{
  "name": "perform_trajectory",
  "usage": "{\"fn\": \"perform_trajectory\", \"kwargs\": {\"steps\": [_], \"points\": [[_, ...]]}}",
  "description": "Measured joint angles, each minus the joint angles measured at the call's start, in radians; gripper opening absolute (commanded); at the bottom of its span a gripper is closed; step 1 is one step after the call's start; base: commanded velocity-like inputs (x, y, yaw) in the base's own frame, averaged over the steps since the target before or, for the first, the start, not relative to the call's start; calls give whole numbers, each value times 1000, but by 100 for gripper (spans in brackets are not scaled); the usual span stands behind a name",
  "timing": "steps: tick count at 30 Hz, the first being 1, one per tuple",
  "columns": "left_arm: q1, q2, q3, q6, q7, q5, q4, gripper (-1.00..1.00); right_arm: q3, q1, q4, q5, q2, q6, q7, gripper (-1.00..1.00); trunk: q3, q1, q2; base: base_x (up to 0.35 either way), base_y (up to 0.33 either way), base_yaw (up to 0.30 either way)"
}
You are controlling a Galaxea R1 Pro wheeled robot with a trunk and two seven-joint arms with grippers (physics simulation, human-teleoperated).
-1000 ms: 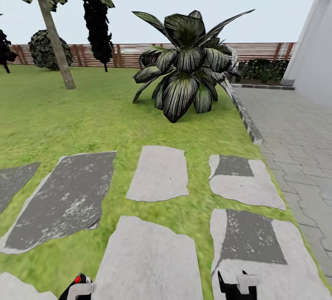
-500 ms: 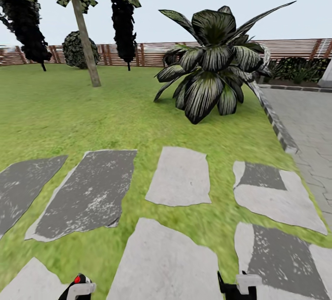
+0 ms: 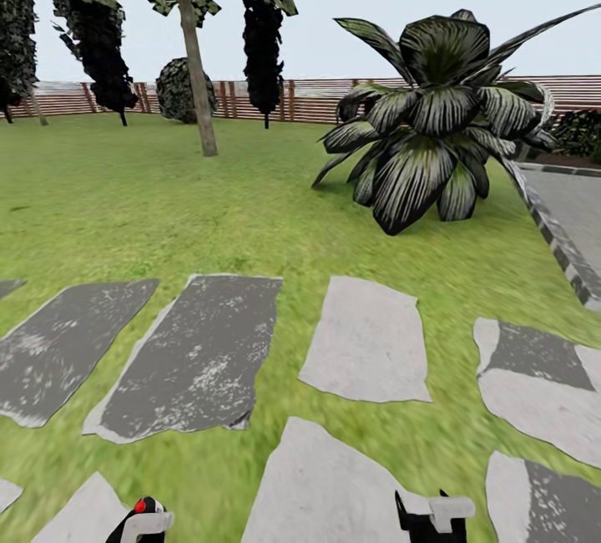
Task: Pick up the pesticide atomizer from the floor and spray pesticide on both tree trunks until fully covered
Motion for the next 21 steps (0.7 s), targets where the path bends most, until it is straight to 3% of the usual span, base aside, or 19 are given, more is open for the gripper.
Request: {"fn": "perform_trajectory", "kwargs": {"steps": [21], "points": [[0, 0, -1, 1, 0, 0, 0, -100, -1, 0, 0, 0, -3, 0, -1, 100, 0, 0, 0, 274, 191, 21]]}}
